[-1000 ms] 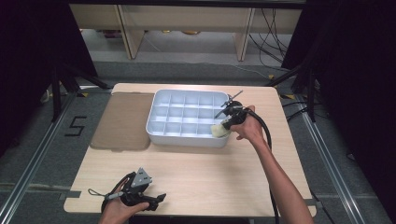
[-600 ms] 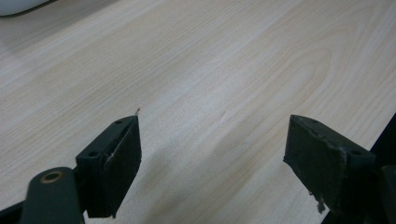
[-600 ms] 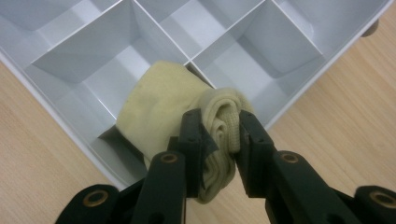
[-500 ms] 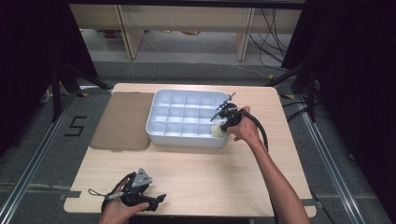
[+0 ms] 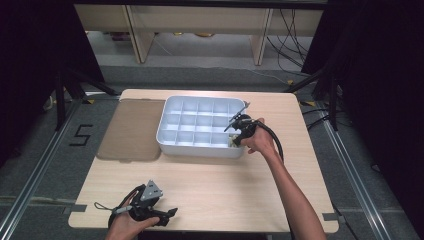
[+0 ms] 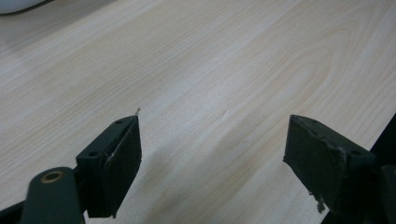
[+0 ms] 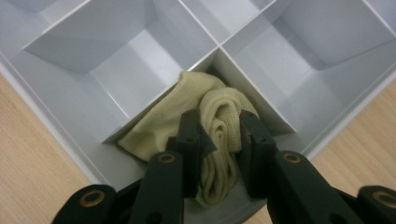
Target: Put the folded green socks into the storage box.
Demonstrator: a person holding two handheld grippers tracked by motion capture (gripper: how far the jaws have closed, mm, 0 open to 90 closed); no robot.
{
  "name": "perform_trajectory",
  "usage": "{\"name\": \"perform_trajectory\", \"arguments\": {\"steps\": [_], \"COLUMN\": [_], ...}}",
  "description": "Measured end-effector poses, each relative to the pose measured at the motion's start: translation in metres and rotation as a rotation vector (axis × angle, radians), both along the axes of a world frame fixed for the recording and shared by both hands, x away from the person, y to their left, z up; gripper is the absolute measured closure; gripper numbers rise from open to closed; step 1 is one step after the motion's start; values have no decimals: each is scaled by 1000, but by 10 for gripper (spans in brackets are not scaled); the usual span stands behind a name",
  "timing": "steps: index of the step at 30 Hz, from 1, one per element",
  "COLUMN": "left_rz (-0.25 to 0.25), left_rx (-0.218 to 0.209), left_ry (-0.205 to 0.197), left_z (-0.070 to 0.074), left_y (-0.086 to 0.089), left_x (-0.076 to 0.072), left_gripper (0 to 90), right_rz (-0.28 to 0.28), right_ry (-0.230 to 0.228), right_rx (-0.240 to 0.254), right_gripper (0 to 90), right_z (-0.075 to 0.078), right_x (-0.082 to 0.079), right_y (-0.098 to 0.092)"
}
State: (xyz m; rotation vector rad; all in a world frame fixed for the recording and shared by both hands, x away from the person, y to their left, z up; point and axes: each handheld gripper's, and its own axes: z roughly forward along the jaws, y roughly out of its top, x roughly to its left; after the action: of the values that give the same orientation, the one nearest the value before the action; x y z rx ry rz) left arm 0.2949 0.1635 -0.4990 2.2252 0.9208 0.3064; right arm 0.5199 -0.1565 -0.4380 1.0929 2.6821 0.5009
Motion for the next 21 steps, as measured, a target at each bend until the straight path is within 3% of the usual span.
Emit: {"name": "perform_trajectory", "arguments": {"steps": [4, 5, 7, 8, 10, 14, 16, 21], "left_rz": [6, 8, 10, 21, 2, 4, -2, 5], "left_rx": [-5, 3, -11, -23, -4, 8, 4, 4], "left_ry": [1, -6, 5, 13, 0, -4, 2, -1], "left_z": [0, 0, -1, -1, -1, -1, 0, -1], "left_y": [0, 0, 0, -1, 0, 0, 0, -1], "left_x": [0, 0, 0, -1, 0, 1, 0, 0], "left_gripper": [182, 182, 182, 182, 182, 182, 182, 183], "right_rz": [-11, -6, -5, -42, -37, -40, -30, -29], "right_ry": [16, 3, -8, 22, -1, -24, -28, -15], "right_rx": [21, 30, 48, 66, 81, 111, 117, 91], "right_gripper": [672, 658, 627, 617, 614, 684, 766, 832], "right_z": [-2, -1, 4, 9, 17, 30, 34, 24], "right_x": [0, 1, 1, -2, -1, -2, -2, -2], "right_y": [1, 0, -2, -2, -7, -11, -13, -9]}}
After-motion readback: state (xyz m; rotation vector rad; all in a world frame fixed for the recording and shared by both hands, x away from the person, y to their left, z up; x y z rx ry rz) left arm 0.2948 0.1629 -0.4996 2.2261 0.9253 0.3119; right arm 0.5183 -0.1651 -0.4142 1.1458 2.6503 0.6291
